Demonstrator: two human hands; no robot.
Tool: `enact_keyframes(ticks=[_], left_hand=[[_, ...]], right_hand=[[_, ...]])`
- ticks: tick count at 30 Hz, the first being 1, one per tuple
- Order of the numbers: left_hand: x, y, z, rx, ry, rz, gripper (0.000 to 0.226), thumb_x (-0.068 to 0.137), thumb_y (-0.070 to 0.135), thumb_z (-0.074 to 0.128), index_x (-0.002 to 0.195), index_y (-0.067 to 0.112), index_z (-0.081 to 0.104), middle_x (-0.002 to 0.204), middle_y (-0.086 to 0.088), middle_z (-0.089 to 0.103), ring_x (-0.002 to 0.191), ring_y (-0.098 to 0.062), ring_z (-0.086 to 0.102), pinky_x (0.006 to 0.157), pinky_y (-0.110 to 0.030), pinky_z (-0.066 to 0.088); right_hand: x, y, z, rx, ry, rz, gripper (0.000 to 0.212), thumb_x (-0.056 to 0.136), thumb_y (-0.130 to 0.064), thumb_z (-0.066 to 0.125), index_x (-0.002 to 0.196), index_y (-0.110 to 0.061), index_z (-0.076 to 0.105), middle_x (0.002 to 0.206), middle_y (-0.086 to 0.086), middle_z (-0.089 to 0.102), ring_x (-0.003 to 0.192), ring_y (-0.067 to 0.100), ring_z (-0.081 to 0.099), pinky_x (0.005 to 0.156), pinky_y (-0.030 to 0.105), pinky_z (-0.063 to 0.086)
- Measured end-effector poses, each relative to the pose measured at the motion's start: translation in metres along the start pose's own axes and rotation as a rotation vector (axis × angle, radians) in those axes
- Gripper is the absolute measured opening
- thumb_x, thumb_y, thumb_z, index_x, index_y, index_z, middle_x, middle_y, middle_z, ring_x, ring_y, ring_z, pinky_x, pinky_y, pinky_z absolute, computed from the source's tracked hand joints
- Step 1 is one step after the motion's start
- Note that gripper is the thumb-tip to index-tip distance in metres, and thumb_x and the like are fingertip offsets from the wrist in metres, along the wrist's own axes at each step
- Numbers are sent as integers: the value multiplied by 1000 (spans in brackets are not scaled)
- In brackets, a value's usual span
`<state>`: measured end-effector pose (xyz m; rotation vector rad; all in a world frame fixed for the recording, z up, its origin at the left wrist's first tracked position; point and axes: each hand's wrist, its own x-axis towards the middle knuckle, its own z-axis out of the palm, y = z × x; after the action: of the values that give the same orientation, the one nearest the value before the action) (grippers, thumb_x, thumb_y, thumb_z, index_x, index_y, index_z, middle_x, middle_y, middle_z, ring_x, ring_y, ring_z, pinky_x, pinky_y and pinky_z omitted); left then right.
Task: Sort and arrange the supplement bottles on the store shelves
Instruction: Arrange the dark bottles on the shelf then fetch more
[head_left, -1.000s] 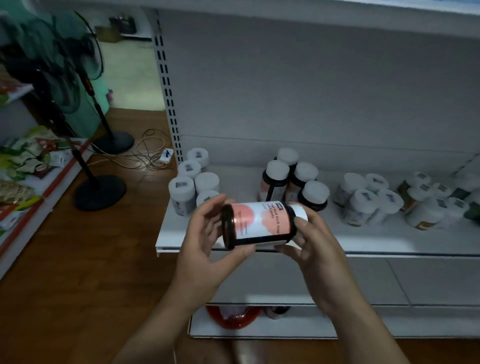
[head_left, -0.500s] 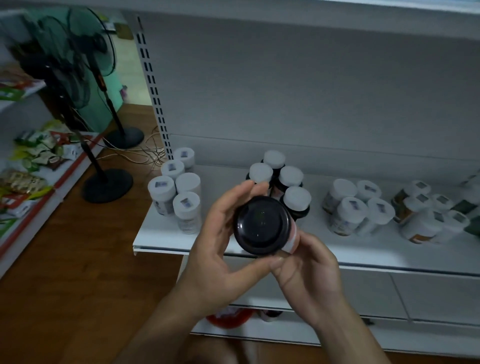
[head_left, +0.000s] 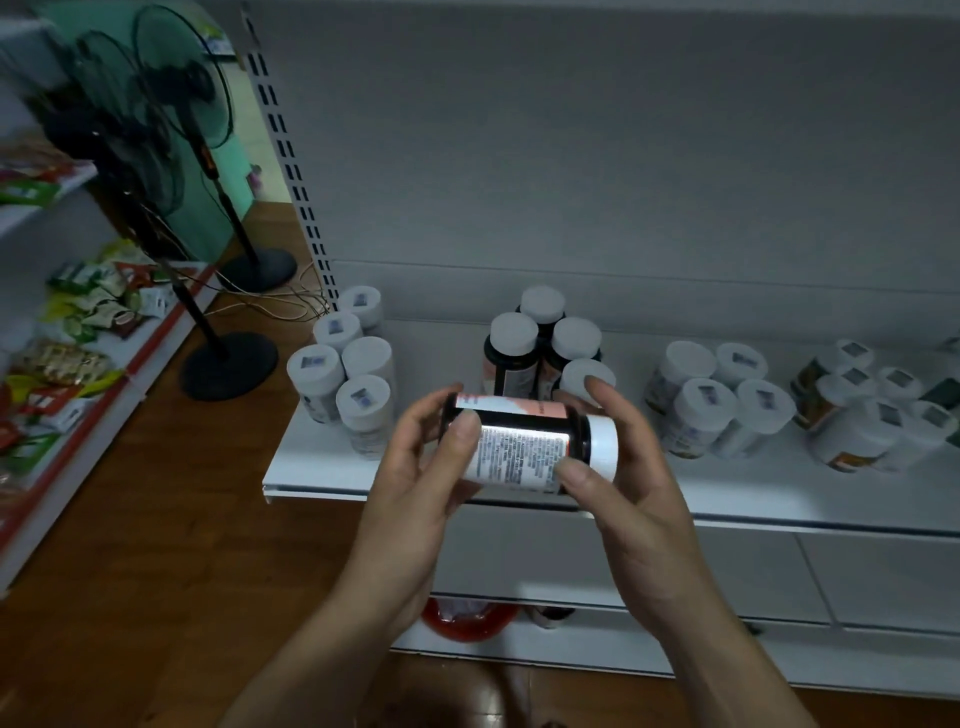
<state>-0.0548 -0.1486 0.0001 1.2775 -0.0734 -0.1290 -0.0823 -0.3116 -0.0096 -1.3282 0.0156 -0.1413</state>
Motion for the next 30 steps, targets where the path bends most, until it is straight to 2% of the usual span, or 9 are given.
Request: enact_keyframes(ticks=[2,7,11,13,15,20,24,27,30], left_hand=[[0,-1,-5,41,-61,-28,46,85,45,67,127,30,55,113,6,69,107,-11,65,83,-23,53],[4,-2,-19,84,-220,74,79,74,24,71,144,34,35,139,17,52,128,-10,53,93,-25,51],[12,0,-18,46,-185,52,59,76,14,73,130,28,53,116,11,68,113,-15,64,84,-26,55],[15,-1,-16,36,-150,23,45,78,23,67,122,28,59,108,8,71,103,-13,68,78,-24,55],[17,-1,-13,55,-140,3,39,80,32,63,118,26,61,107,6,71,99,-11,68,77,-24,54],[25,0,-19,35,-241,52,61,75,22,72,132,28,51,125,8,63,115,-14,61,83,-28,54],[27,2,-20,48,-166,6,48,78,27,73,123,23,59,109,6,70,102,-13,67,77,-26,55],[25,0,-19,74,-117,-39,35,86,40,69,118,25,63,107,2,72,98,-13,69,78,-27,55],[25,0,-24,74,-172,-12,56,79,32,74,131,26,53,120,4,67,112,-11,64,83,-25,54]], right_hand=[[3,-1,0,-23,17,13,61,73,-31,75,130,-32,54,122,-13,66,113,10,63,78,23,54],[12,-3,2,-11,63,84,45,76,-42,69,118,-28,63,105,-4,73,95,12,69,77,36,55],[14,-2,2,-47,40,76,48,78,-42,68,125,-35,58,117,-8,69,105,13,67,85,37,53],[14,-4,3,-64,11,27,56,76,-38,72,129,-40,54,129,-7,63,114,18,63,90,37,53],[14,-6,4,-64,14,5,57,74,-33,75,127,-38,55,125,-6,64,112,19,64,86,35,56],[18,-5,8,-29,99,73,41,79,-34,74,117,-28,59,96,-10,73,86,11,71,74,31,55],[19,-4,7,-41,44,30,46,76,-38,73,119,-33,59,114,-10,69,105,10,66,79,23,53],[20,-6,9,-66,40,-11,51,77,-25,74,125,-28,57,118,-15,66,110,7,63,79,21,53],[23,-4,12,-49,80,38,43,77,-33,79,117,-29,61,108,-11,71,99,11,68,75,27,56]])
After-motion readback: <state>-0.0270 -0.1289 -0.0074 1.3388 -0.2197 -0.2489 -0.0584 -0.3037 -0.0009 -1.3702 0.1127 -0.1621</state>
